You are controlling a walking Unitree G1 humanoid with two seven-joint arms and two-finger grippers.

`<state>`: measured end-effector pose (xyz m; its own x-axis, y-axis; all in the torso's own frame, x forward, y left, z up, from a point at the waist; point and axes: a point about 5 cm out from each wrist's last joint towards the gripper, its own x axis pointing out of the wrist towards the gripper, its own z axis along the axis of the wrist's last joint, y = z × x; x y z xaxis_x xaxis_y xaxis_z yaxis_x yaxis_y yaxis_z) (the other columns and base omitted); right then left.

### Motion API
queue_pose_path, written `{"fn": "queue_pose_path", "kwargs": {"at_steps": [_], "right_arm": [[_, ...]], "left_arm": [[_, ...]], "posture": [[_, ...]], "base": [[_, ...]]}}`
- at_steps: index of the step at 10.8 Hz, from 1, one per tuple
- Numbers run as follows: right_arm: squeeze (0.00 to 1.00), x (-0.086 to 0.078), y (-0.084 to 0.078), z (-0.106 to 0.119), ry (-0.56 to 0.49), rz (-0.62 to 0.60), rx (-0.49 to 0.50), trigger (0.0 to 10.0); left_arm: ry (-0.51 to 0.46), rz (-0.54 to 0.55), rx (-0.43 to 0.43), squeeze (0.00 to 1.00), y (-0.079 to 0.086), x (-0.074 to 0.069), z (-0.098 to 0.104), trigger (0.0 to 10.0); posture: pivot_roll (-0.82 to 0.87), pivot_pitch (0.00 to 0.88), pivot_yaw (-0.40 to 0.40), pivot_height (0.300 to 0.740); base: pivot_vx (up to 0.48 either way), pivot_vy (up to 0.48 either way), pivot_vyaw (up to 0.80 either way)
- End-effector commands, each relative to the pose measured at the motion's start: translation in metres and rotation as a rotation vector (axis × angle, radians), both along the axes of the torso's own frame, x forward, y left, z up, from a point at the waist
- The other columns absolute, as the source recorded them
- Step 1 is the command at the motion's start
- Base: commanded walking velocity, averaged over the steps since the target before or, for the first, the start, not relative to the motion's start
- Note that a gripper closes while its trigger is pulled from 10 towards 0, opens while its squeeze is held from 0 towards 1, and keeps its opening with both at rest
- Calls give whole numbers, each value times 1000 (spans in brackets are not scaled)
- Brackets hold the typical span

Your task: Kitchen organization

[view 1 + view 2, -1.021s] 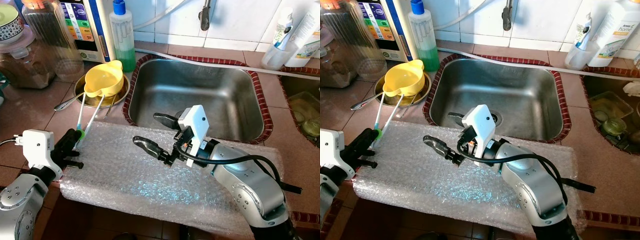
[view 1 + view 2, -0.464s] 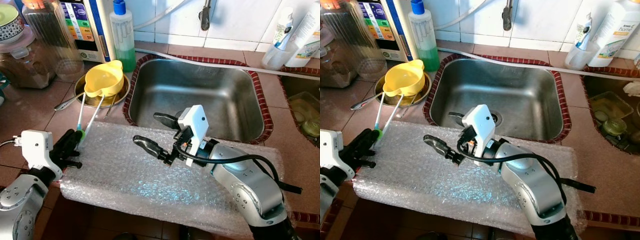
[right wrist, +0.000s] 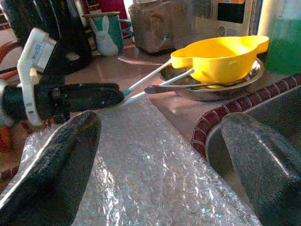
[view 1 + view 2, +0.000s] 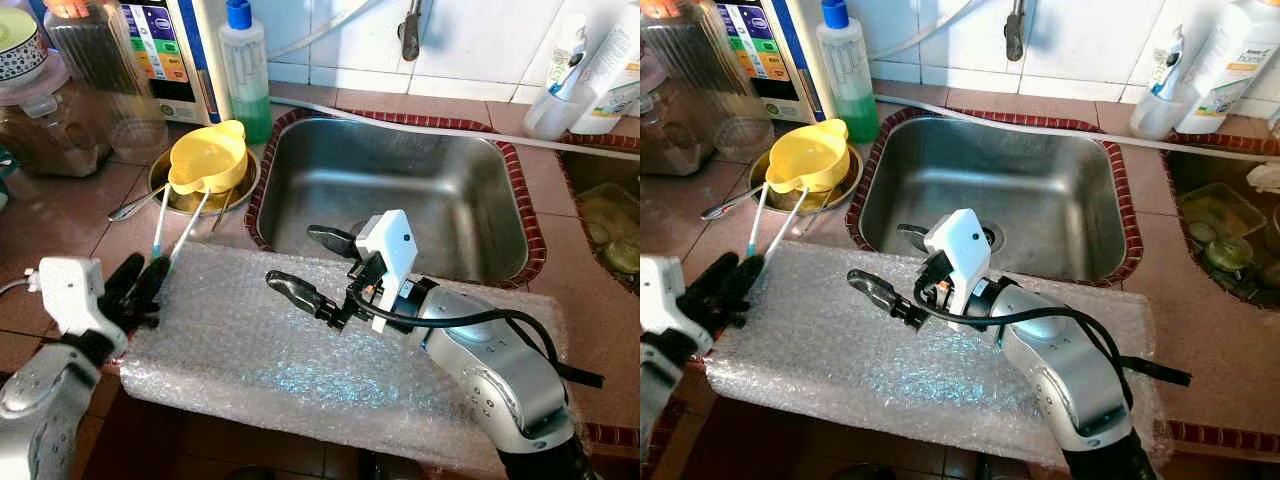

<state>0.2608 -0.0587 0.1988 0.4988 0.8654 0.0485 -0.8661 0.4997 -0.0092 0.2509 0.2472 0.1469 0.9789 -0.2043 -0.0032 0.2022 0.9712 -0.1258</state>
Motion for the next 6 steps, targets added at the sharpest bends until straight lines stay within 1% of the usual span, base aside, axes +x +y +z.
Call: {"fn": "queue_pose_path", "kwargs": {"at_steps": [1, 4, 6], "right_arm": [[0, -2, 2, 2, -16, 18, -3, 10000], [0, -4, 2, 1, -19, 16, -8, 10000], [0, -5, 3, 1, -23, 19, -13, 10000]], "left_arm": [[28, -9, -20, 1000, -2, 0, -6, 10000], [23, -23, -39, 1000, -6, 6, -6, 10000], [27, -24, -32, 1000, -7, 12, -8, 10000]], "posture": [[-43, 208, 17, 740], [-55, 210, 20, 740], [-57, 212, 19, 740]], "base": [[0, 0, 0], [0, 0, 0], [0, 0, 0]]}}
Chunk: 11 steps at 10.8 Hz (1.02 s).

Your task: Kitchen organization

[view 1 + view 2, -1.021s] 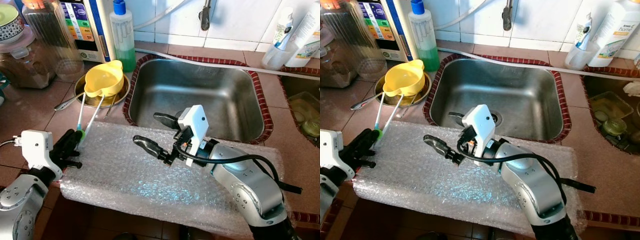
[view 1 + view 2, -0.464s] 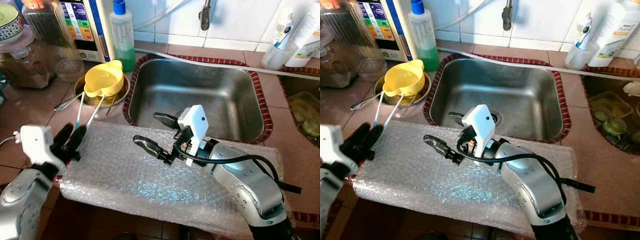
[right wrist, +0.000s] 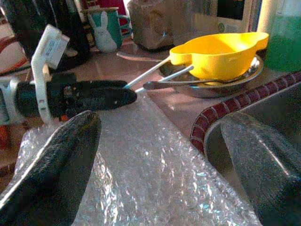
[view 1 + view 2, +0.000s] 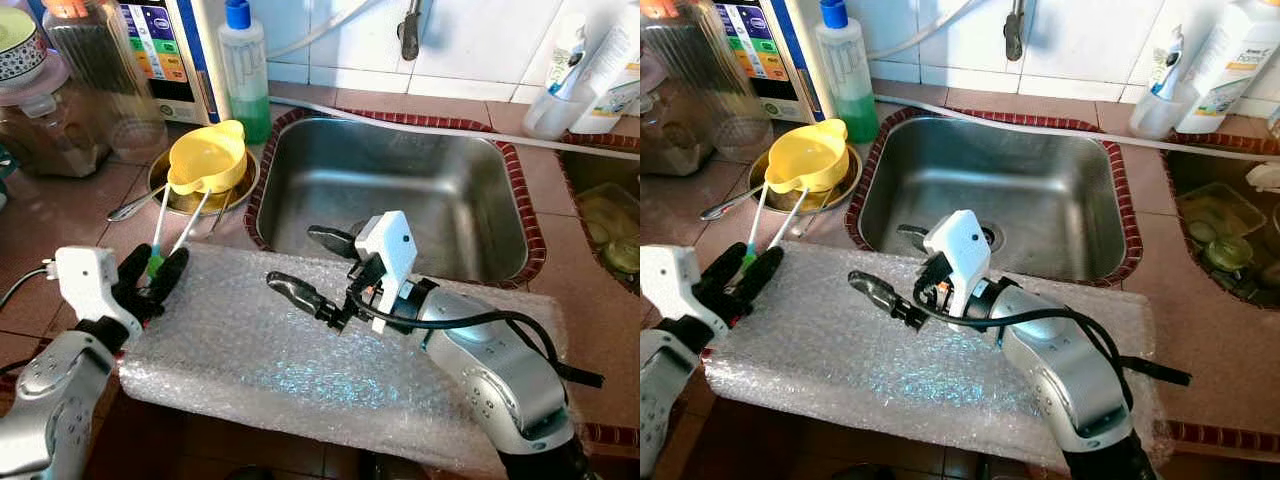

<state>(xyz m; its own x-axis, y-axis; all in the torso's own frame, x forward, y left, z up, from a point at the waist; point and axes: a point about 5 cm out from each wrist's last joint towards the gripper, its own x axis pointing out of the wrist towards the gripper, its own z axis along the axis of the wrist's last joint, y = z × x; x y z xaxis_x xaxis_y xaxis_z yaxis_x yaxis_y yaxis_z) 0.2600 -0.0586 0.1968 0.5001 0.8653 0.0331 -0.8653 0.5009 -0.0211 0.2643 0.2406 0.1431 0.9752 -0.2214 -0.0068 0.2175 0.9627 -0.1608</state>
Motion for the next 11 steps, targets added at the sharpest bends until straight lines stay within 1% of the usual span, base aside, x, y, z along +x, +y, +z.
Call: {"fn": "queue_pose_path", "kwargs": {"at_steps": [1, 3, 5, 6, 7, 8, 9, 10, 11], "right_arm": [[0, -5, 2, 3, -22, 22, 3, 10000], [0, -5, 2, 3, -22, 21, 1, 10000], [0, -5, 2, 2, -23, 21, -2, 10000], [0, -5, 2, 2, -26, 23, -5, 10000], [0, -5, 2, 3, -29, 24, -5, 10000], [0, -5, 2, 3, -29, 24, -5, 10000], [0, -5, 3, 3, -24, 34, -5, 10000], [0, -6, 4, 2, -16, 45, -3, 10000], [0, -6, 4, 2, -13, 47, -3, 10000]], "left_arm": [[8, 0, 18, 1000, 0, 1, -3, 10000], [9, -1, 31, 1000, 0, 1, -3, 10000], [16, 6, 133, 1000, 3, 0, -5, 10000], [21, 7, 160, 1000, 3, -1, -6, 10000], [36, 6, 200, 0, 3, -3, -10, 10000], [41, 11, 228, 0, 4, -3, -11, 10000], [39, 4, 242, 0, 3, -4, -13, 3922], [41, 1, 245, 0, 4, -5, -15, 0], [42, -1, 249, 0, 4, -6, -16, 0]], "posture": [[-59, 213, 20, 740], [-61, 214, 21, 740], [-59, 214, 18, 740], [-58, 214, 17, 740], [-57, 214, 15, 740], [-54, 215, 13, 740], [-51, 216, 11, 740], [-50, 216, 11, 740], [-50, 216, 11, 740]], "base": [[0, 0, 0], [0, 0, 0], [0, 0, 0], [0, 0, 0], [0, 0, 0], [0, 0, 0], [0, 0, 0], [0, 0, 0], [0, 0, 0]]}}
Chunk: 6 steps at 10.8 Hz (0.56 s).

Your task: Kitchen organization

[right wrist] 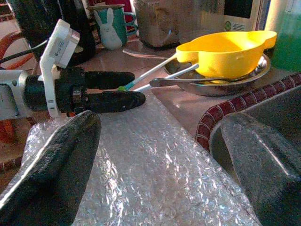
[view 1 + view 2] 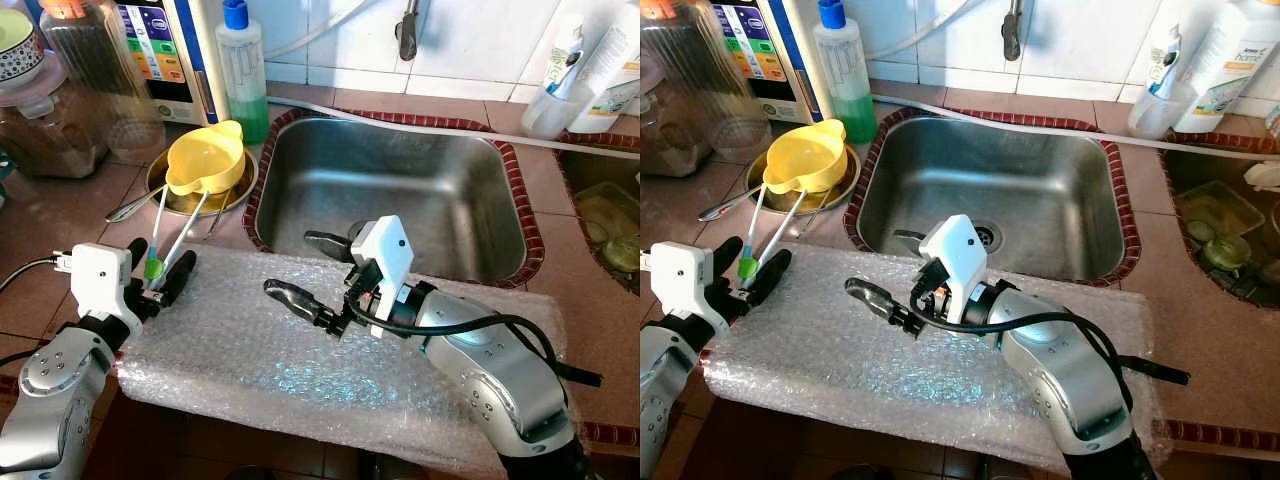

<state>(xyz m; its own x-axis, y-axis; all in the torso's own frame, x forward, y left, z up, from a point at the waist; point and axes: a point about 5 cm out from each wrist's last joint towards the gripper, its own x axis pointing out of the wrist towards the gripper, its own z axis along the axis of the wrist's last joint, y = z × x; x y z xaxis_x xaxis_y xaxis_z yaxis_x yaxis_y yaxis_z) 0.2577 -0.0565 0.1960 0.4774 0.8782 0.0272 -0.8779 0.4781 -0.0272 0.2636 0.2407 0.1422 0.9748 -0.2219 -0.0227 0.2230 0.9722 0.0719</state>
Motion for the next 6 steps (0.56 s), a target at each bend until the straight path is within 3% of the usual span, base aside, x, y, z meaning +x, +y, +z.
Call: {"fn": "queue_pose_path", "kwargs": {"at_steps": [1, 6], "right_arm": [[0, -4, 2, 3, -11, 21, 4, 10000], [0, -3, 2, 3, -18, 15, 3, 10000]], "left_arm": [[80, 12, 24, 0, 4, -5, -16, 0], [85, 22, 82, 0, 9, -6, -19, 0]], "posture": [[-51, 215, 10, 740], [-50, 209, 12, 740]], "base": [[0, 0, 0], [0, 0, 0]]}}
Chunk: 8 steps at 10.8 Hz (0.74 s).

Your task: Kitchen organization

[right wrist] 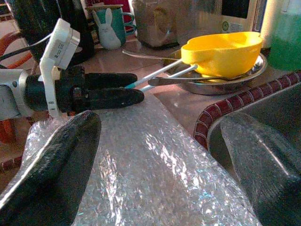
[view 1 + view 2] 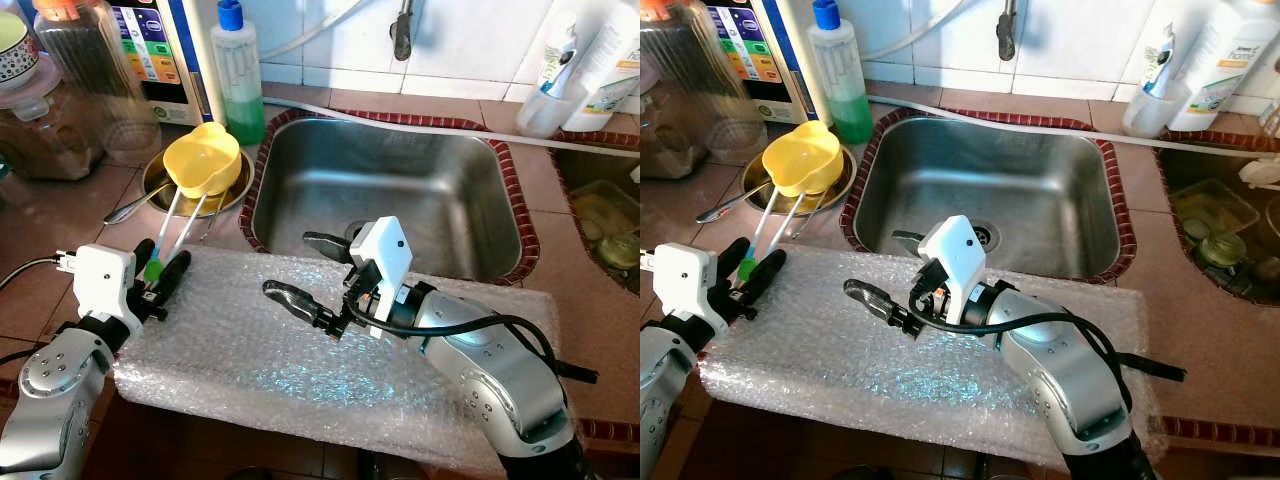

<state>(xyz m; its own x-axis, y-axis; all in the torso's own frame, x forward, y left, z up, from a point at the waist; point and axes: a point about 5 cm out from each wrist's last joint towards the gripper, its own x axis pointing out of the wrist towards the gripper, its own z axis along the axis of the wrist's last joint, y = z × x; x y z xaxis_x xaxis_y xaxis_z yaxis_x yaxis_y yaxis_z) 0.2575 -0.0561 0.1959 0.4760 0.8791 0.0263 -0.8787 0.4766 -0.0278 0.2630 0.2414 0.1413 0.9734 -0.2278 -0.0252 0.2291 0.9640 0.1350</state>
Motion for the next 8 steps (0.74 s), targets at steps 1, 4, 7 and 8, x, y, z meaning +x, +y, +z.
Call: {"fn": "queue_pose_path", "kwargs": {"at_steps": [1, 4, 7, 8], "right_arm": [[0, -3, 1, 3, -18, 13, 5, 10000], [0, -3, 1, 3, -19, 12, 6, 10000], [0, -3, 1, 3, -19, 12, 7, 10000], [0, -3, 1, 3, -19, 12, 7, 10000]], "left_arm": [[94, 40, 29, 0, 10, -6, -18, 0], [100, 54, 61, 0, 16, -9, -19, 0], [97, 78, 84, 0, 24, -15, -17, 0], [97, 84, 86, 0, 27, -17, -16, 902]], "posture": [[-48, 210, 12, 740], [-44, 214, 10, 740], [-41, 217, 9, 740], [-42, 218, 7, 740]], "base": [[0, 0, 0], [0, 0, 0], [0, 0, 0], [0, 0, 0]]}}
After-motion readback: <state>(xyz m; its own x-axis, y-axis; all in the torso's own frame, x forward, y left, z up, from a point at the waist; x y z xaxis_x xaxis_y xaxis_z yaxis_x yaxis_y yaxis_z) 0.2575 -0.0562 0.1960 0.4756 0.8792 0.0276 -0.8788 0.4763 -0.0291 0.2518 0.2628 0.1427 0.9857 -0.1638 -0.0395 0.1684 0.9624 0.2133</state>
